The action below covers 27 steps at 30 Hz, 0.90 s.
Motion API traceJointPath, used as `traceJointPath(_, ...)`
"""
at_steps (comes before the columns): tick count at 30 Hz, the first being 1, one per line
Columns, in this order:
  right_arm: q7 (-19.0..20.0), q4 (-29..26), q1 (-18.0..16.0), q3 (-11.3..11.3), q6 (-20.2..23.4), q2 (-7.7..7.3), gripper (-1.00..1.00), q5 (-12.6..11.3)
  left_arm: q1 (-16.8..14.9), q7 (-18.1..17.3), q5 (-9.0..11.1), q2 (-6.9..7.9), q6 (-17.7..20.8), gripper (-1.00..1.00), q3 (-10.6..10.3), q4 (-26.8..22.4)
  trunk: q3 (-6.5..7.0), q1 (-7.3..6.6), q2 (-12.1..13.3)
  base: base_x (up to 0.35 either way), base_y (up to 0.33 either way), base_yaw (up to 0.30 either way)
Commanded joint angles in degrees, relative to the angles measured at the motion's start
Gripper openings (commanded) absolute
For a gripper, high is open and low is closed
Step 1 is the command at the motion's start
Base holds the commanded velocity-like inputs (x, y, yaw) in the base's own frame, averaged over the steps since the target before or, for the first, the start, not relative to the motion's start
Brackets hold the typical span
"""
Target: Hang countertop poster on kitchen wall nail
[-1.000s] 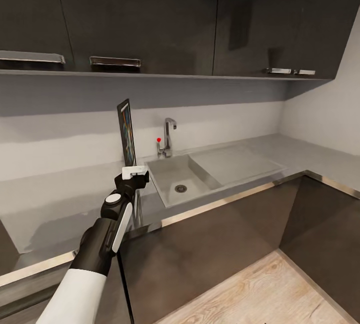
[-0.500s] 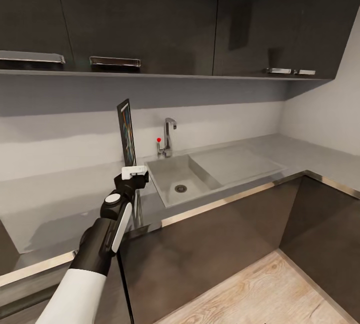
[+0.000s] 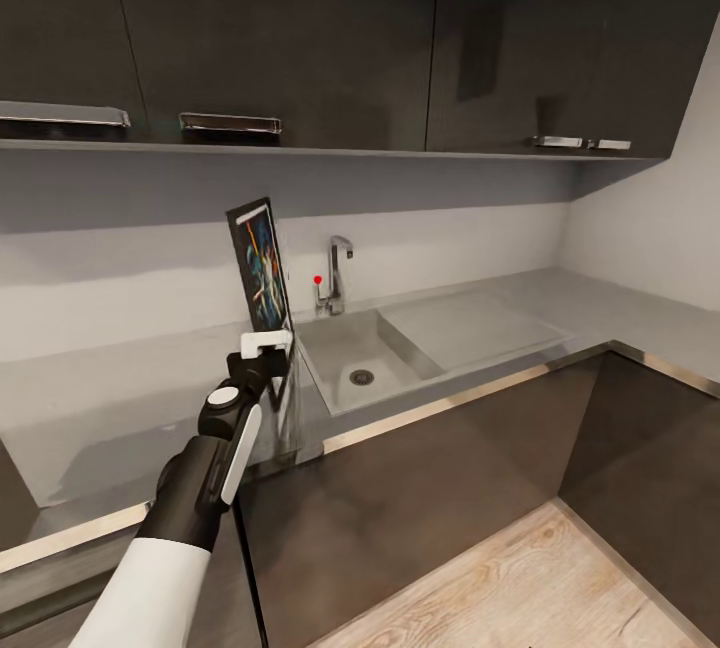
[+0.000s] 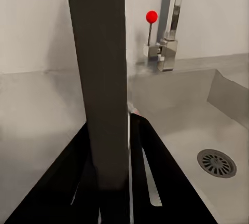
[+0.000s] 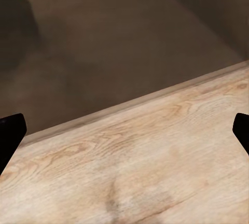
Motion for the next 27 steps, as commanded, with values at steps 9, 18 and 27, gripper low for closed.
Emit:
traceJointPath(9,0.0,-0.1,0.0,0.0,-0.1,-0.02,1.0,0.1,0.0,0.2,0.1,0.0,0.5,-1.0,0.0,-1.5,-0.05,0.0,0.0,0.0,0.0,0.0)
traceJointPath(18,0.0,-0.1,0.0,0.0,-0.1,-0.02,1.0,0.0,0.0,0.1,0.2,-0.07,2.9,-1.0,0.1,-7.3,-0.05,0.0,0.0,0.0,0.0,0.0)
traceJointPath(27,0.0,-0.1,0.0,0.0,-0.1,0.0,1.0,0.0,0.0,0.1,0.2,-0.08,3.3,-1.0,0.0,-7.9,-0.05,0.0,0.0,-0.222,0.0,0.0)
